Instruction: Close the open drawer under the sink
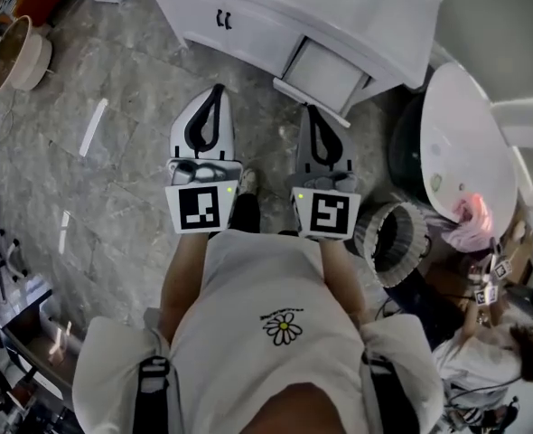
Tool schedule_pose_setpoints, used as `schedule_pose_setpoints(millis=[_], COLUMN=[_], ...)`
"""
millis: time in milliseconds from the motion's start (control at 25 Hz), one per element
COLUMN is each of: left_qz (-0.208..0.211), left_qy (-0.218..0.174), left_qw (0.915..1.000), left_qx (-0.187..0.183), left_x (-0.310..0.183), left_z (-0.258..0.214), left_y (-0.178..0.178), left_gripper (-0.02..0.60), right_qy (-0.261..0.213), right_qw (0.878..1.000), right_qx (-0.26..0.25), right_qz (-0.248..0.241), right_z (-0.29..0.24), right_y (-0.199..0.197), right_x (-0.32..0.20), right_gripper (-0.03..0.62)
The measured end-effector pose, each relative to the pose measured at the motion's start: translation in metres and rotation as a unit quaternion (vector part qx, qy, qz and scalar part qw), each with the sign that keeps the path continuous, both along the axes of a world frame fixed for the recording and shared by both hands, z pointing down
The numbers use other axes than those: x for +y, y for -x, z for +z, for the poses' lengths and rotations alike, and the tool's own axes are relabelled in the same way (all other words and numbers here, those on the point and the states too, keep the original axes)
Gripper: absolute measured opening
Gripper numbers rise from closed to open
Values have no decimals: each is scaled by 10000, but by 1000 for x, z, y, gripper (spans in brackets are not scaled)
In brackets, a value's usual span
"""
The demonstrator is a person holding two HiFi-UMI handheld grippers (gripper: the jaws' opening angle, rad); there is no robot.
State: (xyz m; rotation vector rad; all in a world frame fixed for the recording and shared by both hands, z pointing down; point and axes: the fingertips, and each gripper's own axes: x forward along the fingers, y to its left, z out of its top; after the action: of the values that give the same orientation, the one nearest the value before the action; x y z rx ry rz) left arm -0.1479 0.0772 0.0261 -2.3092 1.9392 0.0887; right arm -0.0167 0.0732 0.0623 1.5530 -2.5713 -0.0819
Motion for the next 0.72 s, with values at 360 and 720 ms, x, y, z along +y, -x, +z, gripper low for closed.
schedule_pose_setpoints(millis=[360, 720], left_qz=[113, -15], left_qy=[66, 202], left_qw=[9999, 9998], left_qx=[14, -77], left_x=[-73, -97], left_z=[0, 21], left_y=[-5, -30], left_gripper=[20, 20], right_qy=[99, 148], right_qw=[9995, 9996], right_qx=[74, 34], right_qz=[276, 253], right_z=[1, 22], right_y=[-15, -39], right_x=[-66, -102], right_gripper=[29, 29])
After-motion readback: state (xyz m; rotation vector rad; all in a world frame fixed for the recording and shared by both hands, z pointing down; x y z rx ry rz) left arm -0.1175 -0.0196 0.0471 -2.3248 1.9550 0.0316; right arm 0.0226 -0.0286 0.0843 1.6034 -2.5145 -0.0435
